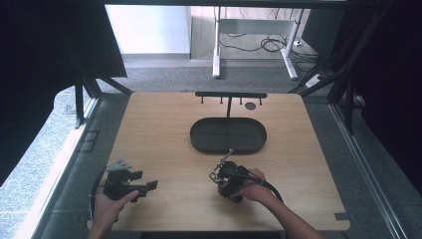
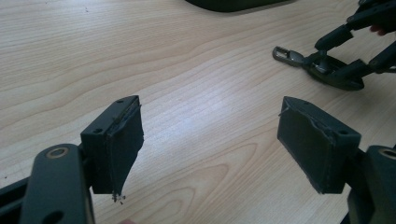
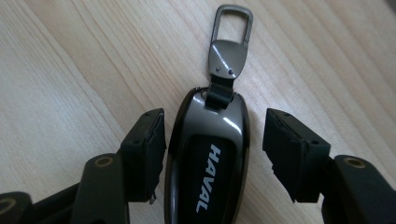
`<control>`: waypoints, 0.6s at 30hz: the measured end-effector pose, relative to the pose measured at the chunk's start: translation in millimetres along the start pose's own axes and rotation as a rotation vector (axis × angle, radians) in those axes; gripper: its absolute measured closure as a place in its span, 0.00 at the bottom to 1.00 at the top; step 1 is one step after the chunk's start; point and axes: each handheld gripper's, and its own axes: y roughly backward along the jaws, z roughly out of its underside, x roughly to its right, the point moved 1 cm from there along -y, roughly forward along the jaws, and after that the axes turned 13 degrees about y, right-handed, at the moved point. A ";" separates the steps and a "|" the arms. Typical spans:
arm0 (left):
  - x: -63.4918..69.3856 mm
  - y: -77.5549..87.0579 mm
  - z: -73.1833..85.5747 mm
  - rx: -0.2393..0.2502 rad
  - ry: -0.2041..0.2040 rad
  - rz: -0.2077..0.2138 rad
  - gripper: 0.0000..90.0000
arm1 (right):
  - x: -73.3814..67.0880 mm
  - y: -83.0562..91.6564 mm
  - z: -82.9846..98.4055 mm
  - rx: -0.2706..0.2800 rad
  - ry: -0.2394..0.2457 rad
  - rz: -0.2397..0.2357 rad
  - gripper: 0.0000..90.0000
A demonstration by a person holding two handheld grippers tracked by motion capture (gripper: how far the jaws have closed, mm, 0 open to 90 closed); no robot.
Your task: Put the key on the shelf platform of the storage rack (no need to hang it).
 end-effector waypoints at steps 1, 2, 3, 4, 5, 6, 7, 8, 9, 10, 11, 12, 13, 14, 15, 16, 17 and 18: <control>0.4 0.1 -0.1 0.001 -0.001 0.000 0.25 | -0.5 -1.1 0.4 -0.006 -0.004 -0.002 0.45; 0.4 0.2 -0.1 0.001 -0.001 0.000 0.25 | -0.4 -2.4 1.1 -0.009 0.001 -0.003 0.46; 0.4 0.1 -0.1 0.001 -0.001 0.000 0.25 | -1.1 -3.4 1.3 -0.017 -0.004 -0.003 0.46; 0.2 0.1 -0.1 0.001 -0.001 -0.002 0.25 | -1.2 -4.3 1.9 -0.021 0.000 -0.003 0.47; 0.0 0.1 -0.1 0.001 -0.001 -0.002 0.25 | -1.5 -5.1 2.3 -0.025 -0.001 -0.005 0.47; 0.0 0.1 -0.1 0.001 0.000 -0.002 0.25 | -1.5 -5.5 2.4 -0.031 0.003 -0.007 0.48; 0.1 0.1 0.0 0.001 -0.001 -0.002 0.25 | -1.8 -6.1 2.5 -0.035 0.004 -0.006 0.48; 0.2 0.2 0.0 0.001 -0.001 -0.002 0.25 | -2.1 -5.9 2.3 -0.034 0.005 -0.008 0.50; 0.3 0.2 0.0 0.001 -0.001 -0.002 0.25 | -2.6 -5.5 2.0 -0.035 0.005 -0.008 0.53; 0.3 0.2 0.0 0.001 -0.001 -0.002 0.25 | -2.6 -5.5 2.0 -0.035 0.005 -0.008 0.53; 0.3 0.1 -0.1 0.001 -0.001 -0.003 0.25 | -2.2 -5.4 1.9 -0.035 0.000 -0.009 0.54; 0.3 0.0 0.0 0.002 -0.001 -0.004 0.25 | -1.9 -5.3 2.1 -0.035 0.000 -0.008 0.54; 0.2 0.0 0.0 0.001 -0.001 -0.004 0.25 | -2.0 -4.9 2.0 -0.040 -0.007 -0.006 0.54; 0.0 0.0 0.0 0.001 -0.001 -0.004 0.25 | -1.8 -5.0 2.2 -0.037 -0.006 -0.004 0.54; -0.1 0.0 0.0 0.001 -0.001 -0.005 0.25 | -2.1 -4.8 2.3 -0.030 0.004 0.007 0.55; -0.3 -0.1 0.0 0.002 0.000 -0.006 0.25 | -3.6 -4.5 2.2 -0.027 0.008 0.022 0.55; -0.4 -0.2 0.1 0.002 0.002 -0.007 0.25 | -4.4 -4.3 2.2 -0.027 0.013 0.024 0.55; -0.5 -0.3 0.1 0.002 0.002 -0.007 0.25 | -4.4 -4.0 2.2 -0.023 0.017 0.024 0.55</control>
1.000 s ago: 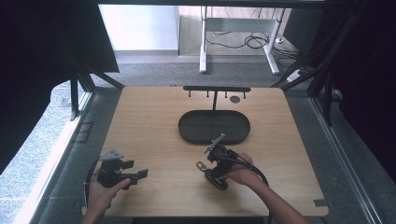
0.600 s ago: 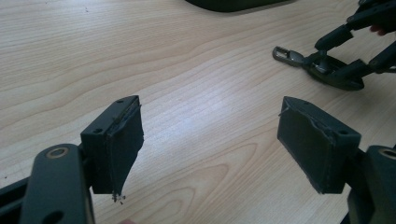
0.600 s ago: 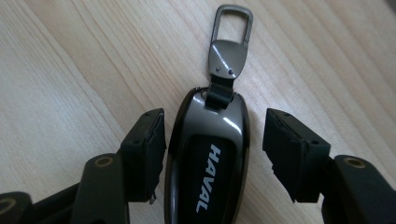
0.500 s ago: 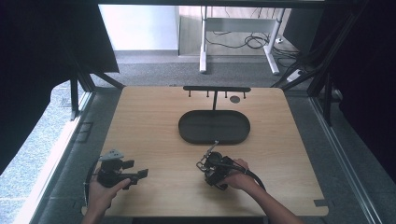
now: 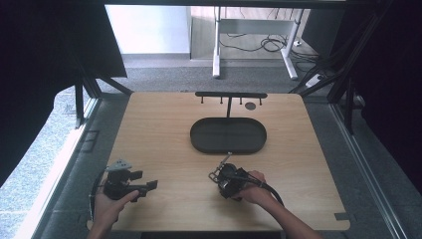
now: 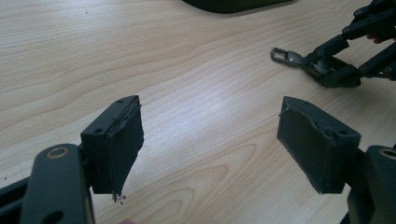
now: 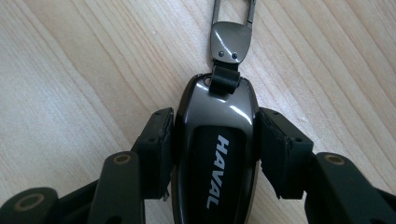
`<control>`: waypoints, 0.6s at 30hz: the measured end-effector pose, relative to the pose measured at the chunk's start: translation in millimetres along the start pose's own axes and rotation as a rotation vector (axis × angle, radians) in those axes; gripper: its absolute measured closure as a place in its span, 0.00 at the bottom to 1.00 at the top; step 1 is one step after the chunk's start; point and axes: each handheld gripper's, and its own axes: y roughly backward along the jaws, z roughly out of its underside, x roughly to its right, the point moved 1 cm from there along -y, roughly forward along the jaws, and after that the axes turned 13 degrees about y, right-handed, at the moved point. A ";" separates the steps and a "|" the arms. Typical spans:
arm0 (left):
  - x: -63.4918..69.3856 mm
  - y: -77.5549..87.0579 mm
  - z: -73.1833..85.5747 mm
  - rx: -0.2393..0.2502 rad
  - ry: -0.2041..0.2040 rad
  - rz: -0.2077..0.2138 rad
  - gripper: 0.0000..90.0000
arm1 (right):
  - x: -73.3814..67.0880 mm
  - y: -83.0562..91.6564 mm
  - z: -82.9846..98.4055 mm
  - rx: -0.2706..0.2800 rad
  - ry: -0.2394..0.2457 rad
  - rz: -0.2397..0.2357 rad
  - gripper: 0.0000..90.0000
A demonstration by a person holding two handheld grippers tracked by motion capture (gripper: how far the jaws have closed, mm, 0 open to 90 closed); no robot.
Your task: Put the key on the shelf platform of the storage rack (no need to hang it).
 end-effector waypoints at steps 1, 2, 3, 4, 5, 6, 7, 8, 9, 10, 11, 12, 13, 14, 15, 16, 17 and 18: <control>-0.1 -0.1 0.0 -0.001 0.000 0.001 0.25 | 0.2 0.5 0.0 0.009 0.000 0.002 0.55; -0.1 -0.3 0.0 -0.002 -0.001 0.001 0.25 | 0.8 1.7 0.1 0.016 0.000 0.002 0.55; -0.2 -0.3 0.0 -0.002 0.000 0.000 0.25 | 1.6 3.4 -0.1 0.022 -0.006 0.000 0.55; -0.2 -0.3 0.0 -0.001 0.000 0.000 0.25 | 3.0 5.2 0.1 0.032 -0.011 -0.002 0.55; -0.2 -0.3 0.0 -0.001 0.000 0.000 0.25 | 4.4 7.2 0.3 0.039 -0.016 -0.002 0.55; -0.3 -0.2 0.0 -0.001 0.000 0.001 0.25 | 5.8 9.2 0.6 0.043 -0.017 -0.005 0.55; -0.2 -0.2 0.1 0.002 0.002 0.001 0.25 | 6.9 11.4 0.7 0.048 -0.019 -0.003 0.55; -0.3 -0.2 0.0 0.002 0.002 0.001 0.25 | 7.7 13.9 0.6 0.053 -0.027 0.000 0.55; -0.3 -0.1 0.0 0.003 0.001 0.001 0.25 | 9.1 16.5 0.6 0.061 -0.028 0.000 0.55; -0.2 0.0 0.0 0.003 0.001 0.001 0.25 | 10.4 19.5 0.3 0.071 -0.031 0.000 0.55; -0.3 0.1 -0.1 0.002 0.000 0.002 0.25 | 11.4 23.0 -0.3 0.078 -0.038 0.001 0.55; -0.2 0.1 -0.1 0.003 -0.001 0.000 0.25 | 12.6 26.4 -1.0 0.088 -0.041 0.001 0.55; -0.1 0.1 -0.1 0.003 -0.001 0.000 0.25 | 13.9 29.6 -1.8 0.096 -0.042 0.001 0.55; -0.1 0.1 -0.2 0.003 -0.001 0.000 0.25 | 15.1 32.8 -2.7 0.102 -0.041 0.007 0.55; -0.1 0.1 -0.1 0.003 -0.001 0.000 0.25 | 16.4 35.8 -3.6 0.109 -0.039 0.009 0.55; -0.3 0.2 -0.3 0.002 -0.003 0.001 0.25 | 17.1 38.7 -4.6 0.113 -0.047 0.009 0.55; -0.3 0.3 -0.2 0.003 -0.001 0.001 0.25 | 18.0 41.5 -5.6 0.117 -0.053 0.009 0.55; -0.5 0.5 -0.3 0.004 -0.002 0.001 0.25 | 19.2 43.6 -6.5 0.123 -0.050 0.014 0.55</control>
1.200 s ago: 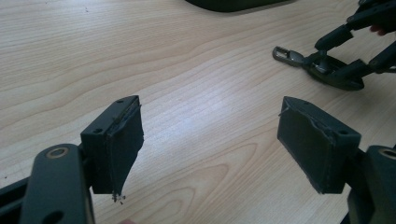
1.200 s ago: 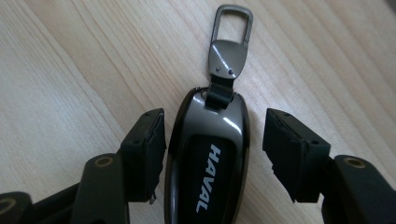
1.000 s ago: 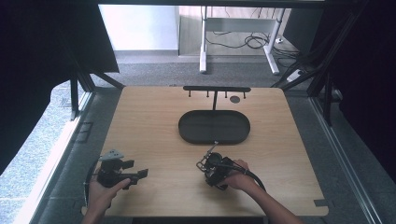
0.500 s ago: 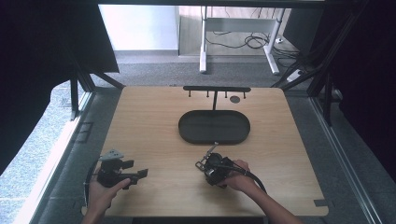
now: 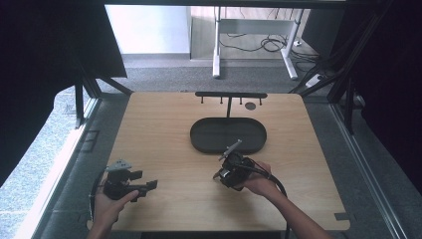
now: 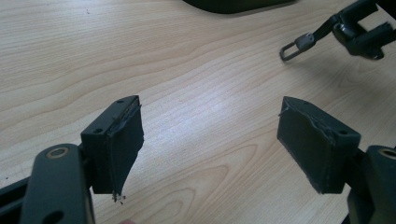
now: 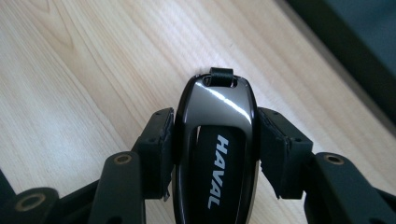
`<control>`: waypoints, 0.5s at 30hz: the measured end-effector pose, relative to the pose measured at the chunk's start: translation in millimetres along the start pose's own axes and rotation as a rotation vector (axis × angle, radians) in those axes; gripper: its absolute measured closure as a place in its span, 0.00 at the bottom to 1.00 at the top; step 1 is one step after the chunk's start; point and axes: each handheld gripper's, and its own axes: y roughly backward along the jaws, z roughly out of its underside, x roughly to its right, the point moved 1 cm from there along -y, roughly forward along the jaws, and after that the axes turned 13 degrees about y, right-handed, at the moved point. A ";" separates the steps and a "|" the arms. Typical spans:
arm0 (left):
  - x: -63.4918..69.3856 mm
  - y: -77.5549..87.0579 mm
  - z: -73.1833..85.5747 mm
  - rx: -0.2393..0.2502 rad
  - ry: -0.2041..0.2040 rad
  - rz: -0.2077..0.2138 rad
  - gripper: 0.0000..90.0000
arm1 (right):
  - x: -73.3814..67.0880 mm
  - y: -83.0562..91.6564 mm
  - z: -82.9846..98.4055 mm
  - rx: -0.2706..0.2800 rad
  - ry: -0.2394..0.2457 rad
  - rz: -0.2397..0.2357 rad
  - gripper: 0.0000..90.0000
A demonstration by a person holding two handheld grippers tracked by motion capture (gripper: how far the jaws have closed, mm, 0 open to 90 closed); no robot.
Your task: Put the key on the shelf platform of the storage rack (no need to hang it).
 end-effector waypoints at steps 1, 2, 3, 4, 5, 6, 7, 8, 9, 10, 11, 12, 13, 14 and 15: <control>0.0 0.2 0.0 0.001 0.001 0.000 0.25 | 0.8 1.9 -1.2 0.002 -0.001 0.003 0.55; -0.1 0.4 -0.1 0.002 0.002 -0.001 0.25 | 1.7 3.5 -2.3 0.006 -0.001 0.003 0.55; -0.1 0.5 -0.1 0.003 0.003 -0.001 0.25 | 2.5 5.0 -3.3 0.011 0.000 0.008 0.55; -0.2 0.6 -0.1 0.004 0.003 -0.001 0.25 | 3.2 6.4 -4.3 0.013 0.000 0.009 0.55; -0.3 0.6 -0.1 0.004 0.004 -0.001 0.25 | 4.1 7.8 -5.3 0.014 0.003 0.010 0.55; -0.5 0.3 0.1 0.004 0.004 -0.002 0.25 | 4.8 9.1 -6.2 0.019 -0.001 0.015 0.55; -0.5 0.3 0.1 0.004 0.004 -0.002 0.25 | 5.9 10.3 -7.0 0.024 -0.001 0.015 0.55; -0.9 -0.4 0.4 0.000 0.005 -0.002 0.25 | 6.7 11.9 -7.8 0.027 -0.004 0.018 0.55; -0.9 -0.6 0.4 0.000 0.005 -0.002 0.25 | 7.9 13.5 -8.4 0.029 -0.002 0.023 0.55; -0.9 -0.5 0.4 0.000 0.005 -0.002 0.25 | 9.0 14.9 -9.1 0.035 -0.005 0.025 0.55; -0.7 -0.3 0.2 0.001 0.004 -0.002 0.25 | 10.0 16.0 -9.5 0.039 -0.006 0.028 0.55; -0.6 -0.1 0.1 0.002 0.004 -0.002 0.25 | 11.5 17.9 -9.9 0.045 -0.009 0.032 0.55; -0.6 0.1 0.1 0.004 0.005 -0.002 0.25 | 12.8 19.5 -10.3 0.049 -0.011 0.033 0.55; -0.6 0.1 0.1 0.005 0.006 -0.003 0.25 | 14.1 21.0 -10.7 0.055 -0.015 0.035 0.55; -0.8 0.0 0.1 0.005 0.006 -0.004 0.25 | 15.4 22.6 -11.3 0.059 -0.017 0.039 0.55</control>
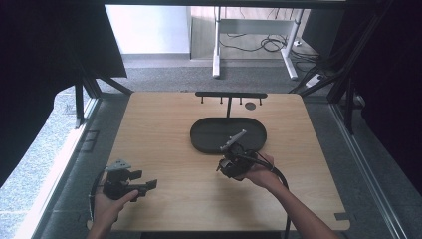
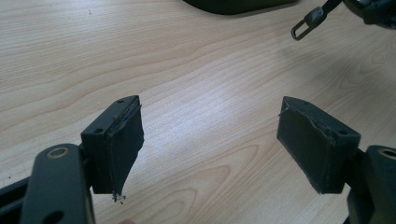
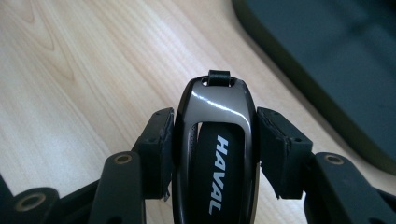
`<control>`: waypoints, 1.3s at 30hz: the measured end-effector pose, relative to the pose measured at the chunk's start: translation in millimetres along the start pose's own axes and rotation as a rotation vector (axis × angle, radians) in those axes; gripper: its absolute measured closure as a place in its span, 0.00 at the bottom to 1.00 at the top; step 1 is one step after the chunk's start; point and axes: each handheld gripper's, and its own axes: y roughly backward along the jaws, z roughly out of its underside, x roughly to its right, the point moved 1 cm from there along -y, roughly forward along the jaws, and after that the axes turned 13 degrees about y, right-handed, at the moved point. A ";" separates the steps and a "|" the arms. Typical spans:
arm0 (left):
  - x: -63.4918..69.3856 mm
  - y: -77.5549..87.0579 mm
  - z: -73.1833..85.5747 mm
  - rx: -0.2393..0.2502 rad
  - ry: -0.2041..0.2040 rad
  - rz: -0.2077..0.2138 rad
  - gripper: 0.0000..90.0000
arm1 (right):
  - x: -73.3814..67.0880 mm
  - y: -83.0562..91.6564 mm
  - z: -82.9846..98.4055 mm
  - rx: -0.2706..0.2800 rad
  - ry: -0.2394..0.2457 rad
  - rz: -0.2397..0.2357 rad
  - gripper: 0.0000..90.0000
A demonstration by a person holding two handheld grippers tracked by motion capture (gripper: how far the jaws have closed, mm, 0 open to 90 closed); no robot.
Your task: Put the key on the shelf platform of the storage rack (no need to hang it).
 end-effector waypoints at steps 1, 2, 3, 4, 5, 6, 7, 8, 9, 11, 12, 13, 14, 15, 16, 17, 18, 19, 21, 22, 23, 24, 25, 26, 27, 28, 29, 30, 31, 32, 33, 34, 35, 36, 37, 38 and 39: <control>-0.1 -0.1 0.1 -0.001 0.000 0.000 0.25 | 2.0 1.4 -0.7 0.004 0.000 0.004 0.55; -0.1 -0.2 0.1 -0.003 -0.001 0.001 0.25 | 3.5 3.1 -1.5 0.007 -0.002 0.009 0.55; 0.0 -0.3 0.1 -0.003 -0.002 0.001 0.25 | 5.3 4.4 -2.4 0.014 -0.002 0.012 0.55; 0.1 -0.4 0.1 -0.003 -0.002 0.002 0.25 | 6.7 6.0 -3.4 0.017 -0.007 0.015 0.55; 0.2 -0.3 0.1 -0.003 -0.002 0.001 0.25 | 8.5 7.4 -4.5 0.021 -0.004 0.020 0.55; 0.1 -0.3 0.1 -0.003 -0.002 0.001 0.25 | 9.9 8.8 -5.6 0.023 -0.006 0.024 0.55; 0.0 -0.2 0.0 -0.002 -0.001 0.001 0.25 | 11.7 9.9 -6.8 0.030 -0.004 0.029 0.55; 0.0 0.0 0.0 0.000 0.000 0.000 0.25 | 13.3 11.0 -8.0 0.033 -0.005 0.031 0.55; 0.0 0.0 0.0 0.000 0.000 0.000 0.25 | 13.3 11.0 -8.0 0.033 -0.005 0.031 0.55; -0.4 0.1 0.0 -0.001 0.002 0.001 0.25 | 17.1 13.3 -11.5 0.035 -0.009 0.039 0.55; -0.5 0.0 0.0 -0.001 0.000 0.000 0.25 | 18.4 13.8 -12.8 0.037 -0.009 0.043 0.55; -0.6 -0.1 0.1 -0.002 0.000 0.001 0.25 | 19.8 14.6 -14.0 0.037 -0.010 0.047 0.55; -0.7 -0.1 0.1 -0.002 0.000 0.001 0.25 | 21.4 15.4 -15.2 0.039 -0.009 0.051 0.55; -0.8 -0.1 0.0 -0.001 0.000 0.001 0.25 | 23.1 16.1 -16.3 0.045 -0.010 0.053 0.55; -0.9 0.0 0.0 -0.001 0.000 0.001 0.25 | 24.7 17.1 -17.5 0.048 -0.011 0.056 0.55; -1.0 0.1 0.0 -0.001 0.001 0.001 0.25 | 26.0 18.1 -18.8 0.052 -0.014 0.060 0.55; -1.1 0.2 0.0 -0.001 0.001 0.002 0.25 | 27.2 19.0 -20.0 0.055 -0.018 0.063 0.55; -1.1 0.2 -0.1 -0.001 0.001 0.002 0.25 | 28.6 19.8 -21.0 0.057 -0.017 0.063 0.55; -1.1 0.3 -0.1 0.000 0.001 0.002 0.25 | 30.7 21.0 -22.9 0.058 -0.021 0.067 0.55; -1.1 0.3 -0.1 -0.001 0.001 0.002 0.25 | 31.8 21.4 -23.8 0.060 -0.021 0.068 0.55; -1.1 0.3 -0.1 -0.001 0.001 0.002 0.25 | 32.8 22.0 -24.4 0.060 -0.026 0.067 0.55; -1.1 0.3 0.0 -0.001 0.001 0.002 0.25 | 34.0 22.1 -25.2 0.061 -0.025 0.068 0.55; -1.1 0.3 0.0 -0.001 0.001 0.002 0.25 | 35.1 22.5 -25.7 0.061 -0.026 0.069 0.55; -1.1 0.3 0.0 -0.001 0.001 0.002 0.25 | 36.3 22.7 -26.3 0.064 -0.029 0.070 0.55; -1.0 0.4 -0.1 -0.001 0.001 0.002 0.25 | 37.5 23.0 -26.8 0.063 -0.028 0.070 0.55; -1.1 0.4 -0.1 -0.001 0.002 0.003 0.25 | 38.4 23.2 -27.4 0.062 -0.034 0.070 0.55; -1.3 0.4 -0.1 -0.001 0.002 0.003 0.25 | 40.1 23.2 -27.9 0.066 -0.034 0.069 0.55; -1.3 0.4 -0.1 -0.001 0.002 0.003 0.25 | 41.3 23.4 -28.4 0.068 -0.044 0.064 0.55; -1.5 0.2 -0.1 -0.002 0.002 0.003 0.25 | 42.8 23.3 -29.0 0.071 -0.046 0.062 0.55; -1.5 0.3 -0.1 -0.001 0.002 0.003 0.25 | 44.2 23.0 -29.7 0.072 -0.044 0.065 0.55; -1.5 0.3 -0.1 -0.001 0.002 0.003 0.25 | 45.1 22.9 -30.6 0.071 -0.050 0.066 0.55; -1.5 0.3 -0.1 0.000 0.003 0.003 0.25 | 46.5 22.6 -31.3 0.072 -0.048 0.067 0.55; -1.6 0.5 -0.1 0.000 0.003 0.003 0.25 | 47.3 22.5 -32.2 0.071 -0.053 0.068 0.55; -1.7 0.6 -0.2 0.001 0.003 0.003 0.25 | 48.4 22.2 -32.9 0.071 -0.052 0.069 0.55; -1.8 0.7 -0.2 0.001 0.004 0.003 0.25 | 49.5 21.9 -33.6 0.073 -0.056 0.068 0.55; -2.0 0.9 -0.2 0.002 0.004 0.003 0.25 | 50.5 21.4 -34.1 0.073 -0.058 0.068 0.55; -2.0 0.9 -0.2 0.002 0.004 0.003 0.25 | 51.8 20.8 -34.9 0.069 -0.059 0.069 0.55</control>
